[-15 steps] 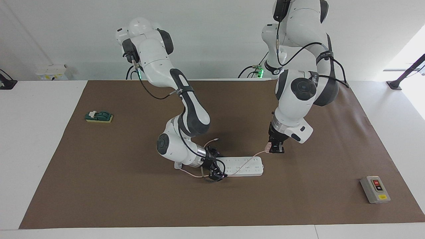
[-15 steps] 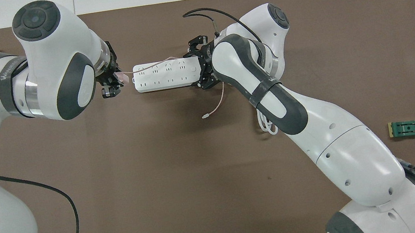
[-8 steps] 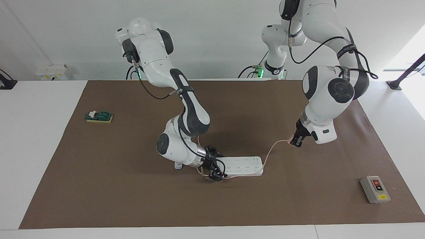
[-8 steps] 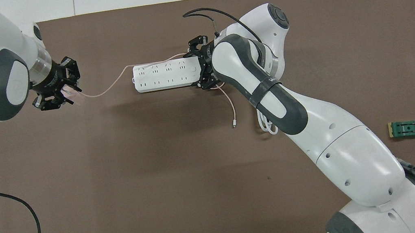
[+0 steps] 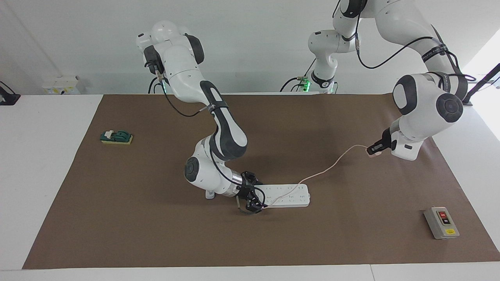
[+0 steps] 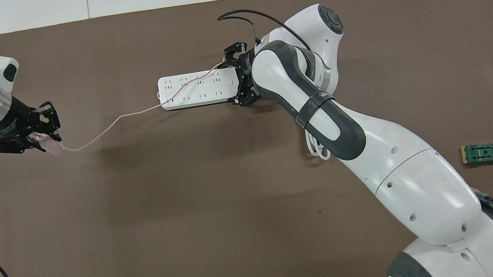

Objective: Unplug charger and place it aside
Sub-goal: 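Carry the charger away from the strip and set it down with the left gripper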

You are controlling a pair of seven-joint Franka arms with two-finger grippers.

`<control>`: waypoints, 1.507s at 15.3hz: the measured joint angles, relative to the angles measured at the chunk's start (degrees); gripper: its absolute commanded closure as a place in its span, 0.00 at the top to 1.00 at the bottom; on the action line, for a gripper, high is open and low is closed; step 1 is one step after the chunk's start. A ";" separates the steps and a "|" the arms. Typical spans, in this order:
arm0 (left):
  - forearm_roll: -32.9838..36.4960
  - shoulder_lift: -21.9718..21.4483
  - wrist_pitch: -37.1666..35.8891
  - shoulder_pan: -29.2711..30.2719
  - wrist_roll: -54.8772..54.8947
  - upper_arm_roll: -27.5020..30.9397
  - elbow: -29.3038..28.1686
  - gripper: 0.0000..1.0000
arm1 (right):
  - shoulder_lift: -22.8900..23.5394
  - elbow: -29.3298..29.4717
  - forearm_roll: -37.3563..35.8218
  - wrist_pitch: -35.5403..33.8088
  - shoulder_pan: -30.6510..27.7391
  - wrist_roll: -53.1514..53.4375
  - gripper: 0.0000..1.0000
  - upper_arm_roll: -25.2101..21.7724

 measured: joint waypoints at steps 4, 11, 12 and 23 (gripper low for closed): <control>-0.21 -1.81 6.58 2.62 8.19 -0.21 -8.96 0.00 | 0.00 0.00 0.00 0.00 0.00 0.00 1.00 0.00; -1.92 -4.43 11.52 2.82 9.62 -0.39 -15.50 1.00 | -0.10 0.31 0.00 0.69 0.46 -0.05 1.00 0.11; -1.92 -5.01 11.43 3.35 11.05 -0.16 -15.68 1.00 | -0.26 0.35 0.00 0.59 0.46 -0.04 1.00 0.10; -2.02 -9.40 4.92 8.85 17.88 -0.28 -5.67 1.00 | -7.53 -1.35 0.00 -3.60 -0.08 2.93 1.00 -0.91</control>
